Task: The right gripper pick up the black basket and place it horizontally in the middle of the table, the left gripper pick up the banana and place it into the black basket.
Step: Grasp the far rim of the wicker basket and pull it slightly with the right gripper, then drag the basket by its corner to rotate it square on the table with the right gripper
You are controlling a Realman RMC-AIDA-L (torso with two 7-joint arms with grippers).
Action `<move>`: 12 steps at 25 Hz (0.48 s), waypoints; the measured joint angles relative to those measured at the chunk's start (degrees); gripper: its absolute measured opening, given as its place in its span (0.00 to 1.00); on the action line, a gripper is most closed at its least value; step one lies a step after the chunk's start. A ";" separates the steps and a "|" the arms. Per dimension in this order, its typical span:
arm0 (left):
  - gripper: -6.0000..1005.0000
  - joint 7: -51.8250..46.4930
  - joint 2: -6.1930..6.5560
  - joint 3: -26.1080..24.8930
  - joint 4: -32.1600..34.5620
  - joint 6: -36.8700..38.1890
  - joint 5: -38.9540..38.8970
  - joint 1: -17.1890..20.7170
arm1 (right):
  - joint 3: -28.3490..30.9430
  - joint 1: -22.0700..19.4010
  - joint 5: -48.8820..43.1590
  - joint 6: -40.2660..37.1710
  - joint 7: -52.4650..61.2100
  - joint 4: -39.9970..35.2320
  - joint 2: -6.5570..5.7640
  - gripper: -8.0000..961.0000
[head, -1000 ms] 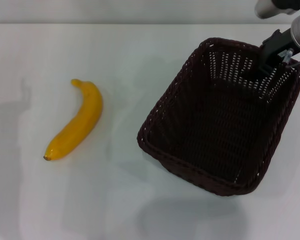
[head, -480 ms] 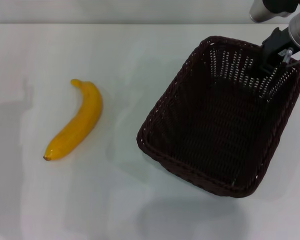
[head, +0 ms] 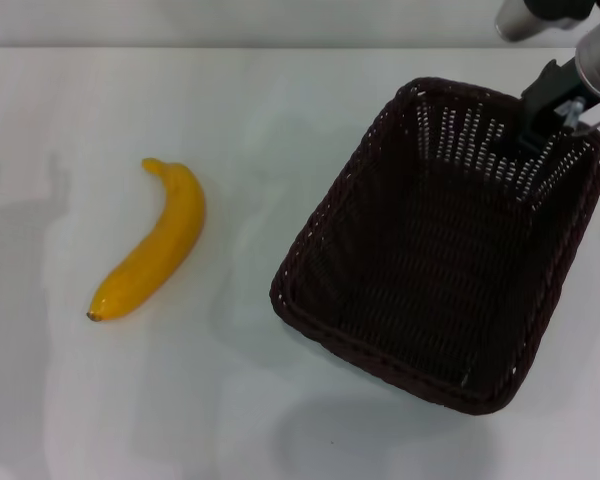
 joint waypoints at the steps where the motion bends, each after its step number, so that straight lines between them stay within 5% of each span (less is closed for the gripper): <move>1: 0.69 0.00 0.00 -0.01 0.14 -0.14 0.00 -0.01 | -0.23 -0.10 -0.02 0.33 1.18 0.73 0.02 0.41; 12: 0.69 -1.56 0.13 -0.44 0.28 -0.45 0.00 -0.07 | -4.35 0.65 -0.05 2.97 17.91 6.90 0.10 0.37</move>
